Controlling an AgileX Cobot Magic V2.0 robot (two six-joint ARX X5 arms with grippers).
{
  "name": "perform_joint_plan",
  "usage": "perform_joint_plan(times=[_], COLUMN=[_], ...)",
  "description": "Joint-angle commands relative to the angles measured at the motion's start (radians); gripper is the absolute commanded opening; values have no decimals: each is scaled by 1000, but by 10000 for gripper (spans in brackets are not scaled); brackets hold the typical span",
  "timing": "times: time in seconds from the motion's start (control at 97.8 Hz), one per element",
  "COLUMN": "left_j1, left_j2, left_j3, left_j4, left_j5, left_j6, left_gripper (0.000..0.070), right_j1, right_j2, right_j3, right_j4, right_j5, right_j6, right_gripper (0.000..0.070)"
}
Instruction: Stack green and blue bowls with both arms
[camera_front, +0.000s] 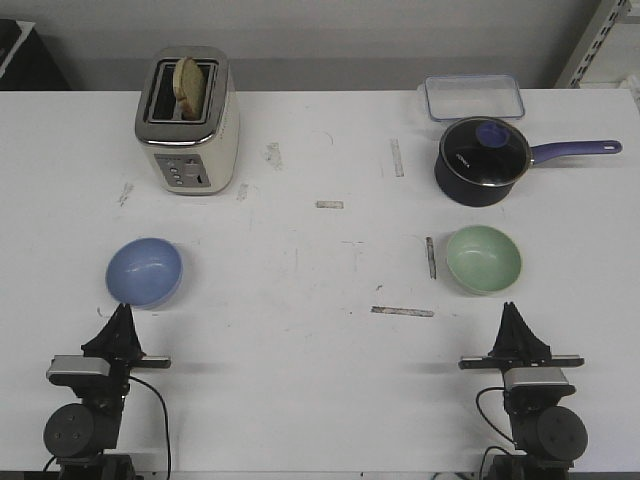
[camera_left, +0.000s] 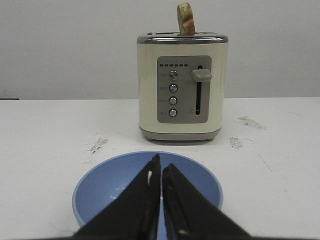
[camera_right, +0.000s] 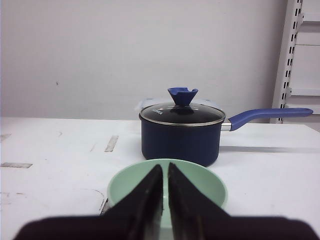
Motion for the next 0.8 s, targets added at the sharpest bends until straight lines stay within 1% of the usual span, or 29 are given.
perform_joint_plan(times=[0.0, 0.542, 0.624, 0.787], left_j1=[2, 2, 2, 2], left_j2=[-2, -2, -2, -2], left_j3=[-22, -22, -22, -22], left_j4=[14, 14, 14, 14], left_j5=[-2, -2, -2, -2], left_j6=[5, 5, 5, 5], left_gripper=[1, 1, 1, 1], right_j1=[0, 0, 0, 0], right_j2=[-1, -1, -1, 23], right_j3=[-2, 2, 24, 84], right_j4=[11, 19, 29, 22], right_j5=[0, 0, 0, -1], right_j6=[-1, 2, 31, 33], right_gripper=[12, 12, 12, 12])
